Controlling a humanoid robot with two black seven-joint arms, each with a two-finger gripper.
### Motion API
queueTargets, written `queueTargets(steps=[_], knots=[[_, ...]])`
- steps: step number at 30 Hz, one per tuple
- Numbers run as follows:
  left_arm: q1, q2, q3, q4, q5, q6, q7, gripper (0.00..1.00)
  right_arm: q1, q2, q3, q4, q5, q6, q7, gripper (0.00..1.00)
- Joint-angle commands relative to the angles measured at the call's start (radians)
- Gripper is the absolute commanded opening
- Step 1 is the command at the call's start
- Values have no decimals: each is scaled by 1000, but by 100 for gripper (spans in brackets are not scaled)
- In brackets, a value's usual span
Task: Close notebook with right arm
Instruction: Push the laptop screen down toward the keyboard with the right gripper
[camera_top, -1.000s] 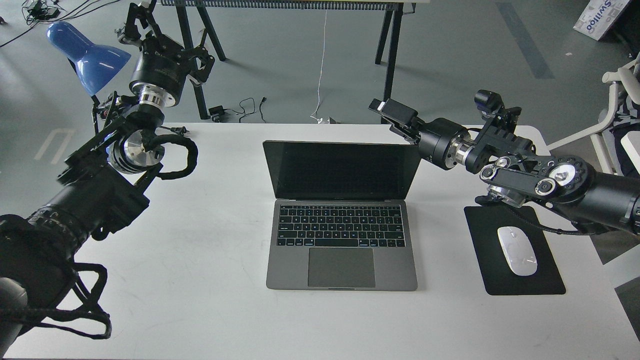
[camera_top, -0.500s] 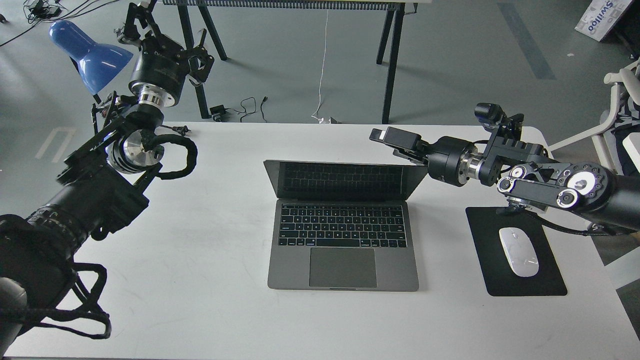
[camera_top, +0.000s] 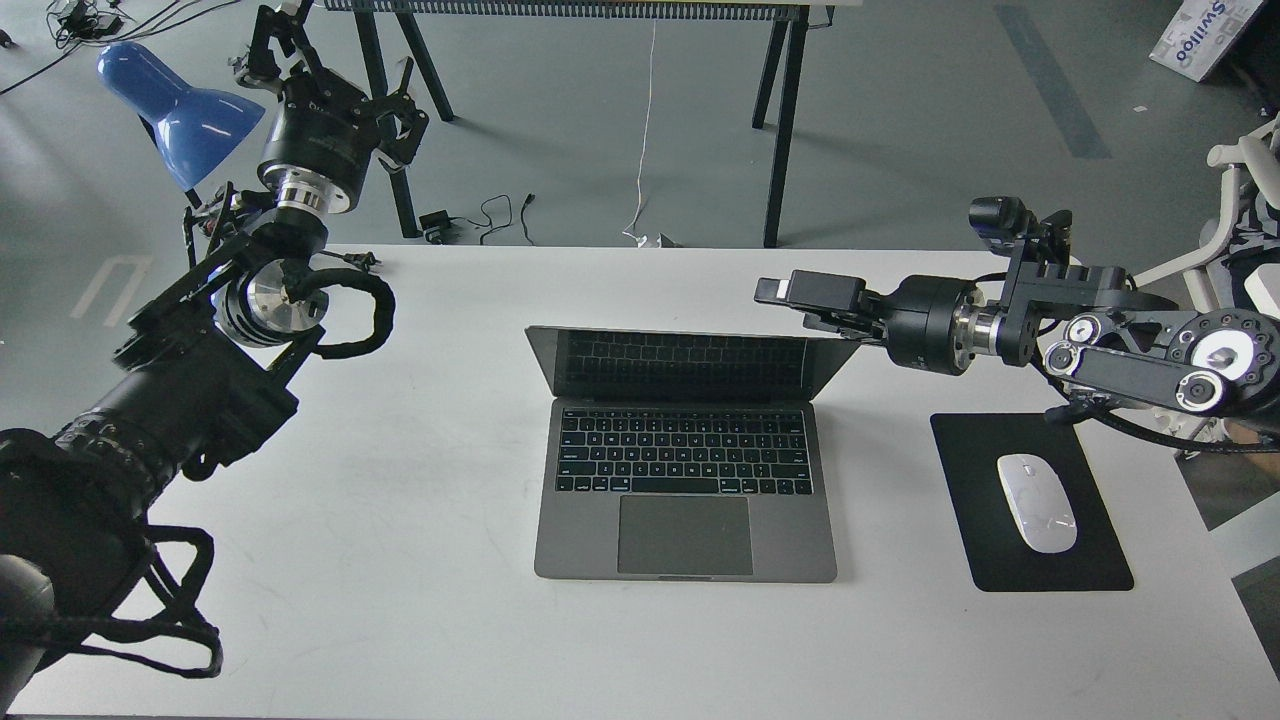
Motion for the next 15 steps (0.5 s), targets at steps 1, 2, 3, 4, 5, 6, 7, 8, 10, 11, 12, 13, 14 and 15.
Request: queueTargets(steps=[1, 2, 3, 4, 5, 6, 7, 8, 10, 11, 12, 13, 14, 15], knots=[[-1, 0, 0, 0, 0, 0, 0, 100, 0, -1, -1, 1, -20, 21, 0, 99], [0, 0, 0, 0, 0, 0, 0, 100, 0, 0, 0, 1, -34, 24, 0, 99], [-1, 0, 0, 0, 0, 0, 0, 100, 0, 0, 0, 1, -45, 26, 0, 99], [-1, 0, 0, 0, 0, 0, 0, 100, -1, 4, 0, 2, -52, 26, 0, 99], [-1, 0, 0, 0, 0, 0, 0, 100, -8, 8, 0, 2, -54, 26, 0, 99], [-1, 0, 0, 0, 0, 0, 0, 100, -12, 11, 0, 1, -55, 26, 0, 99], [-1, 0, 0, 0, 0, 0, 0, 100, -18, 13, 0, 1, -55, 26, 0, 99], [0, 0, 0, 0, 0, 0, 0, 100, -24, 17, 0, 2, -55, 26, 0, 99], [0, 0, 0, 0, 0, 0, 0, 100, -47, 42, 0, 2, -57, 26, 0, 99], [-1, 0, 0, 0, 0, 0, 0, 100, -58, 56, -1, 2, -58, 24, 0, 99], [0, 0, 0, 0, 0, 0, 0, 100, -69, 63, -1, 5, -60, 23, 0, 99], [-1, 0, 0, 0, 0, 0, 0, 100, -77, 66, -1, 16, -60, 20, 0, 99], [-1, 0, 0, 2, 0, 0, 0, 100, -80, 66, -1, 27, -62, 20, 0, 99], [-1, 0, 0, 0, 0, 0, 0, 100, -83, 66, -1, 39, -62, 20, 0, 99]])
